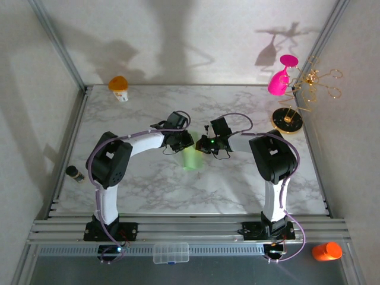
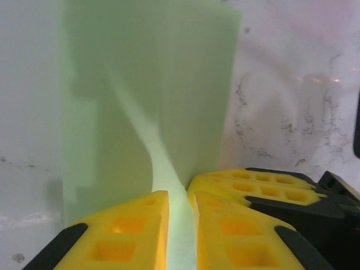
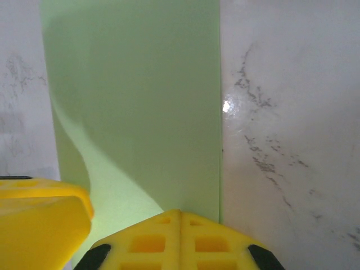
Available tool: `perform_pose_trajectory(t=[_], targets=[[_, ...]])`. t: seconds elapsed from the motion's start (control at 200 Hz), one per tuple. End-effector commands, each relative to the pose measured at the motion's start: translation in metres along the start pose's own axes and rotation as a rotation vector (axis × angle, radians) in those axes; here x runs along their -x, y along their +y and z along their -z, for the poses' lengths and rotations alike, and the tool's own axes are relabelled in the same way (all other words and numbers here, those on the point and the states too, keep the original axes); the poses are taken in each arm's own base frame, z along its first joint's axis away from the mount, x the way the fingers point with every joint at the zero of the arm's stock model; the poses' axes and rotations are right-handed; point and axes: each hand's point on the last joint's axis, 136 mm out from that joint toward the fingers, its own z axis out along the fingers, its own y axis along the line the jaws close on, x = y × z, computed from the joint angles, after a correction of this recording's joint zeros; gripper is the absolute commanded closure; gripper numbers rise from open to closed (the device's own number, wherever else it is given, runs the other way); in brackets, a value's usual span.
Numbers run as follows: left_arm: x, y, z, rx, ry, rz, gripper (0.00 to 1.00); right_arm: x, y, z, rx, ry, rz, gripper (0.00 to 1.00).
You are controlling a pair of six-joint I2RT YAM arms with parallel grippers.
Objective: Fold a paper plane with a square sheet of paper (pick it up from the middle)
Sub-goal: Hold the square sheet of paper at the center of the table.
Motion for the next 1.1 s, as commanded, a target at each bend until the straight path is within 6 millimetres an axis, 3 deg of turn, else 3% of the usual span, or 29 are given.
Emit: perform_pose_trajectory(t=[0.0, 0.546, 0.946, 1.026, 1.091], targets=[[-0.011, 0.006, -0.007, 0.014, 0.041, -0.006, 0.8, -0.073, -0.104, -0.018, -0.34, 0.172, -0.133, 0.98], [-0.015, 0.045, -0.018, 0.132, 0.047, -0.029, 0.82, -0.08, -0.113, -0.016, -0.376, 0.183, -0.141, 0.98], [-0.011, 0.104, -0.003, 0.121, 0.074, -0.041, 0.79, -0.086, -0.13, -0.011, -0.462, 0.202, -0.126, 0.99], [-0.005, 0.103, 0.005, 0.108, 0.062, -0.048, 0.79, -0.084, -0.13, -0.011, -0.467, 0.198, -0.121, 0.99], [0.002, 0.092, 0.014, 0.079, 0.045, -0.065, 0.79, -0.084, -0.13, -0.011, -0.465, 0.197, -0.121, 0.99]])
